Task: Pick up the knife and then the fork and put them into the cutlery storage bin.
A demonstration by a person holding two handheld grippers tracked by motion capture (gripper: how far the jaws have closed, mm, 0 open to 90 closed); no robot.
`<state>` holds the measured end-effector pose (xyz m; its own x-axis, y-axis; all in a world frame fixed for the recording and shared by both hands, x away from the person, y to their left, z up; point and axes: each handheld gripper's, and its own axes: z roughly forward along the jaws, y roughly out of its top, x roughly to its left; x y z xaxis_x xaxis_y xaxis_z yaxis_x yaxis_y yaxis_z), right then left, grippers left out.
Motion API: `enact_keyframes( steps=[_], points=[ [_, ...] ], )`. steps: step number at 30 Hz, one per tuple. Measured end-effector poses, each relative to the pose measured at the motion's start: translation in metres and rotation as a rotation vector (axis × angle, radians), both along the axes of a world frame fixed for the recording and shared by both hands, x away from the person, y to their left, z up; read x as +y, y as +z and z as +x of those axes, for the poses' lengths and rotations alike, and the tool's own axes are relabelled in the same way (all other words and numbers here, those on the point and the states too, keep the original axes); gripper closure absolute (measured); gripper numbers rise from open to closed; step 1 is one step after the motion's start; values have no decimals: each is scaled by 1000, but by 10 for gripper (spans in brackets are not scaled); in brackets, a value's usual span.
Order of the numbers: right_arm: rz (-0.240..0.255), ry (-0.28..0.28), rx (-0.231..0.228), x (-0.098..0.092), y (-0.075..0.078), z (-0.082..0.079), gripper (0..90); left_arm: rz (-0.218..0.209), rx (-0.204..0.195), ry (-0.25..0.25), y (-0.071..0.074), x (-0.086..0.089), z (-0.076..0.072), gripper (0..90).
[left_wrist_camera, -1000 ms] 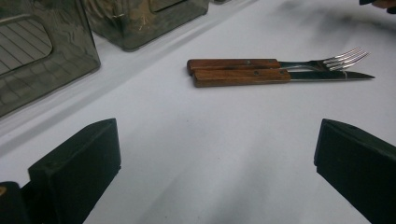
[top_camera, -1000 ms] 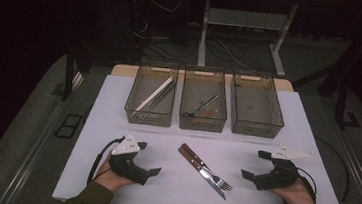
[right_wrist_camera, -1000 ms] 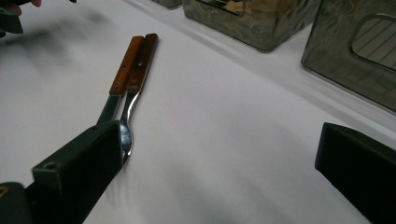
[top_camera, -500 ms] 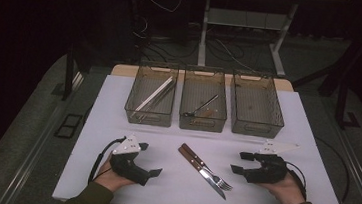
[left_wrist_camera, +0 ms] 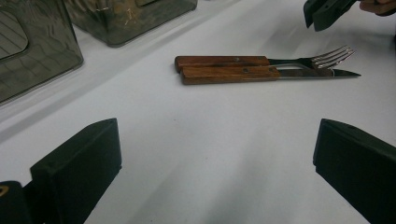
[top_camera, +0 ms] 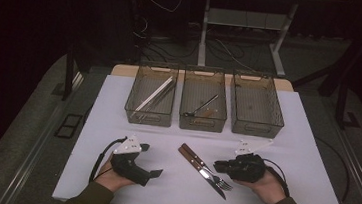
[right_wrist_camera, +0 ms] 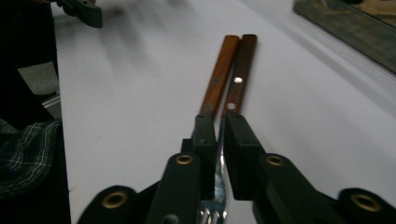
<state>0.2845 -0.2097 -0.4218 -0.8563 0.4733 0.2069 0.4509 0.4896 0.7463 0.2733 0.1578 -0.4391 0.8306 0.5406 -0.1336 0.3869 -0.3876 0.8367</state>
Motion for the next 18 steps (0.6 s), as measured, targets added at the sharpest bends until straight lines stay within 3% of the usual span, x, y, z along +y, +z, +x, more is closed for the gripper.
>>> enact_keyframes(
  steps=[4,18],
  points=[
    [-21,36,5,14,-1,0,899,3,3,-6,0,-1,0,0],
    [-135,103,38,52,-16,-2,900,-1,8,-14,0,-1,0,0]
  ],
)
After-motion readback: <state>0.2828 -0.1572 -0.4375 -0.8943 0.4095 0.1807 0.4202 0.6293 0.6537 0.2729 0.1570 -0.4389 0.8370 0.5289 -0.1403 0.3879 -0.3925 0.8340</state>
